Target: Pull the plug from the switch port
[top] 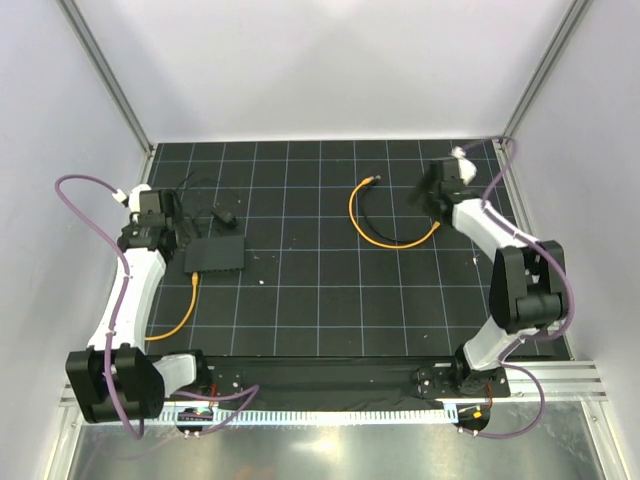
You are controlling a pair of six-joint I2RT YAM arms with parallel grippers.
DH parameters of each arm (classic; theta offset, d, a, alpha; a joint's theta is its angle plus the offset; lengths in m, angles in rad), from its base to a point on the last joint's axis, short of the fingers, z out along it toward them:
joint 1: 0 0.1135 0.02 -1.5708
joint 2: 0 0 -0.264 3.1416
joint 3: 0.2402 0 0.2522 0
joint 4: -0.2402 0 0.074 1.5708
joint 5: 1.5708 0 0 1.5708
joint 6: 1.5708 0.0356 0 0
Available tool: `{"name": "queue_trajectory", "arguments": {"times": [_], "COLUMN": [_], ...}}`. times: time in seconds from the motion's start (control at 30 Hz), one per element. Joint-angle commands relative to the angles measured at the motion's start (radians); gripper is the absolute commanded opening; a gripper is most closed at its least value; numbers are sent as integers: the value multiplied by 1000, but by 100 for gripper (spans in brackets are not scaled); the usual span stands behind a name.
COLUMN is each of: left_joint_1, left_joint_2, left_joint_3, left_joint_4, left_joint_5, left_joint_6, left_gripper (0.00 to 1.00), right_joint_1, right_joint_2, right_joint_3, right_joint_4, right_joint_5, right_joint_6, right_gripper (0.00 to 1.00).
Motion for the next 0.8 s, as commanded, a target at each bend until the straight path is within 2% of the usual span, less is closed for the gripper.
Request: {"name": "queue_trajectory", "arguments": {"times": [0.0, 0.07, 0.1, 0.33, 0.5, 0.67, 0.77], "left_joint_1": [64, 98, 119, 139, 139, 141, 139], "left_joint_2": [20, 30, 37, 34, 24, 102, 130], "left_joint_3": [54, 54, 56, 51, 57, 100, 103], "left_joint_4": [-37, -35, -37, -37, -38, -84, -81], "left_joint_5": [130, 192, 226, 243, 289, 275, 285], "left_joint_6": [-29, -16, -4, 63, 123, 157, 169], "left_gripper": [75, 73, 71, 59, 59, 54, 51], "right_joint_1": [212, 290, 368, 698, 861, 970, 990], "right_joint_2": [-88, -53, -35, 174, 388, 536, 604], "right_joint_3": [59, 74, 85, 202, 284, 416, 504], "right_joint_4": [136, 245, 312, 538, 687, 701, 646], "right_joint_5": [-20, -73, -104, -115, -123, -97, -94], "right_joint_6": [14, 64, 95, 287, 422, 499, 520], "right_gripper": [67, 66, 66, 62, 57, 53, 51]}}
